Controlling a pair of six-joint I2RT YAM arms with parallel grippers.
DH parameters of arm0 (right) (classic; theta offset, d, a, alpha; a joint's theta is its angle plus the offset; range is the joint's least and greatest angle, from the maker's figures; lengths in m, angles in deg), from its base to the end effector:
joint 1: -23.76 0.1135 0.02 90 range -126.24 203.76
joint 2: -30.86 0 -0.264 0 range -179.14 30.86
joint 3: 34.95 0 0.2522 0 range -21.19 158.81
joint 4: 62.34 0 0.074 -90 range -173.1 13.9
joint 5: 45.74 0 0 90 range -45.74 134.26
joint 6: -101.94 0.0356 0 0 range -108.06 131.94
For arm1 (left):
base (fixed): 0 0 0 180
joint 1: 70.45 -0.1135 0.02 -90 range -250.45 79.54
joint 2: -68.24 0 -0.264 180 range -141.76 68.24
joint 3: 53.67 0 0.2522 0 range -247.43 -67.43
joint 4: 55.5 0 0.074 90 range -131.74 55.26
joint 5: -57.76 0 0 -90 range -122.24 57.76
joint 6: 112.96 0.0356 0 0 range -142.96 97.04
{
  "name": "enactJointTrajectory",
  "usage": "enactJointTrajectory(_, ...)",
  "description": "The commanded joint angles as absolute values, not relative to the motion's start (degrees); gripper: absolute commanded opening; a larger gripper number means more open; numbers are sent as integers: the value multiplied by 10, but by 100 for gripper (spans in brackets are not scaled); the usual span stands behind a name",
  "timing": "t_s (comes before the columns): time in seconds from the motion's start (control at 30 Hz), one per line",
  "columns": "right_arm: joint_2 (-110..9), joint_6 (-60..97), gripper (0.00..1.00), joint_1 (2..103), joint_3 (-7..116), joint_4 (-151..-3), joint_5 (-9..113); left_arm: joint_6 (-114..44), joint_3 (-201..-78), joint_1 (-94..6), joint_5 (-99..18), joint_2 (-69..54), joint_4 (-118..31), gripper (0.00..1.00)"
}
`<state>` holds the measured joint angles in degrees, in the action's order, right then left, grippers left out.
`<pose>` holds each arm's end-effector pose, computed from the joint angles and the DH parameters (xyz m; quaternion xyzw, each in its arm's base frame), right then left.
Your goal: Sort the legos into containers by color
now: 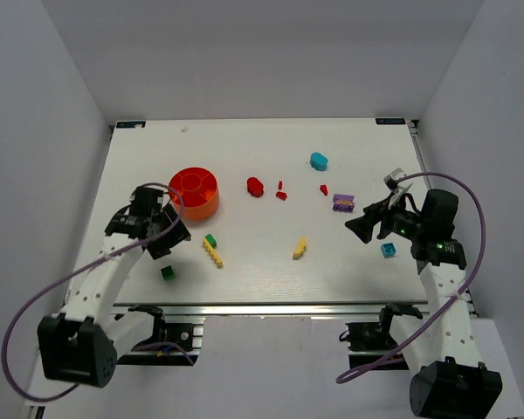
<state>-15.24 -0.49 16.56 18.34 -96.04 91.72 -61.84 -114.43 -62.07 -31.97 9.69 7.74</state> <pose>0.1768 0.0041 0.2915 -0.2470 0.7680 0.2551 0.5329 0.1854 -0.0271 0.2526 -0.2552 0.9340 -0.0982 0.2301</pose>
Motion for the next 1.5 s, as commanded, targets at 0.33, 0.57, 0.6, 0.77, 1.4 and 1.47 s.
enactJointTrajectory(0.33,-123,-2,85,167,185,-968,928,-697,-1123,-619,-203,-1,183,77)
enactJointTrajectory(0.57,-112,2,88,166,181,-962,908,-687,-1130,-613,-198,-62,178,79)
enactJointTrajectory(0.6,-111,3,88,166,181,-961,907,-685,-1130,-613,-202,-69,178,79)
enactJointTrajectory(0.77,-99,3,89,166,177,-958,902,-681,-1128,-608,-202,-102,164,80)
enactJointTrajectory(1.4,-102,5,89,166,175,-956,896,-626,-1114,-619,-255,-170,85,73)
enactJointTrajectory(1.47,-103,5,89,165,175,-956,895,-623,-1113,-619,-271,-170,80,72)
